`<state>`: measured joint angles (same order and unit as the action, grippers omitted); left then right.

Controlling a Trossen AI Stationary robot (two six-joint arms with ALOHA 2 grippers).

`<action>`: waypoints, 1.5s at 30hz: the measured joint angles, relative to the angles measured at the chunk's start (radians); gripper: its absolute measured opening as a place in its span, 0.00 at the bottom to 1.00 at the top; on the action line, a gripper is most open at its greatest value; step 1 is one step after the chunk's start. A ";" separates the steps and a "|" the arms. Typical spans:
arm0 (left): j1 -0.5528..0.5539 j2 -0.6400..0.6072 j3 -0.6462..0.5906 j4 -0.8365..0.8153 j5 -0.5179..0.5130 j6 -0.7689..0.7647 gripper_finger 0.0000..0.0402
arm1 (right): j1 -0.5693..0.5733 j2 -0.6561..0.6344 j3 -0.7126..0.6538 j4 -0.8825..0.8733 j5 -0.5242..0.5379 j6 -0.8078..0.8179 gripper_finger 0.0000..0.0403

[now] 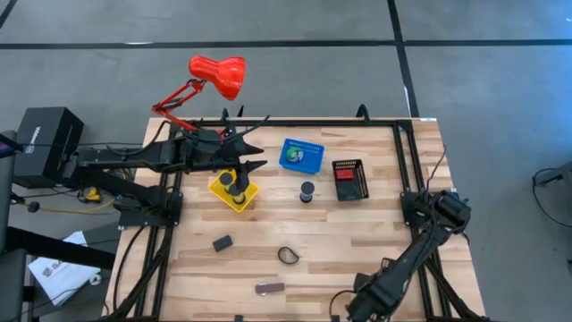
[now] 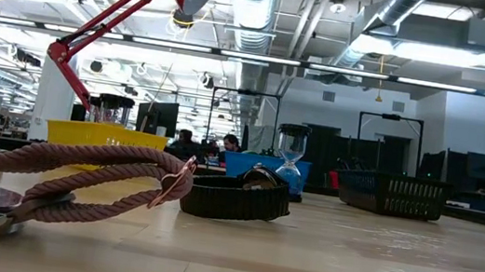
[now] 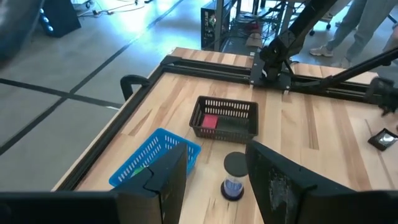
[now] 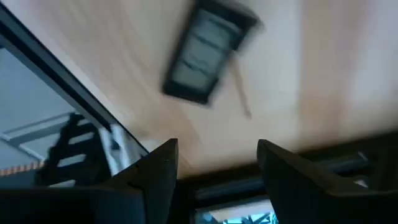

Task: Pick & Place Office items
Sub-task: Put the bottom black digital clock into the black bin

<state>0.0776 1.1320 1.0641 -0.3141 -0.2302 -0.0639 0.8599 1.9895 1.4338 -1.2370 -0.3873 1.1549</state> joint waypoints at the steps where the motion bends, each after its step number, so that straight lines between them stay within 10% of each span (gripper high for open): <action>1: 0.000 0.000 0.000 0.000 0.000 0.000 0.39 | 0.005 -0.017 0.000 -0.019 0.023 0.015 0.52; 7: 0.000 0.000 0.000 0.000 0.000 -0.008 0.39 | 0.030 -0.190 -0.141 0.193 0.205 0.196 0.52; 16: 0.000 0.000 0.000 -0.001 0.000 -0.030 0.38 | 0.028 -0.341 -0.465 0.556 0.190 0.494 0.52; 45: 0.000 0.000 0.000 0.000 0.000 -0.031 0.38 | -0.007 -0.166 -0.464 0.679 0.176 0.384 0.50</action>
<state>0.0780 1.1320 1.0641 -0.3145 -0.2304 -0.0944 0.8530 1.8233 0.9699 -0.5578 -0.2115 1.5391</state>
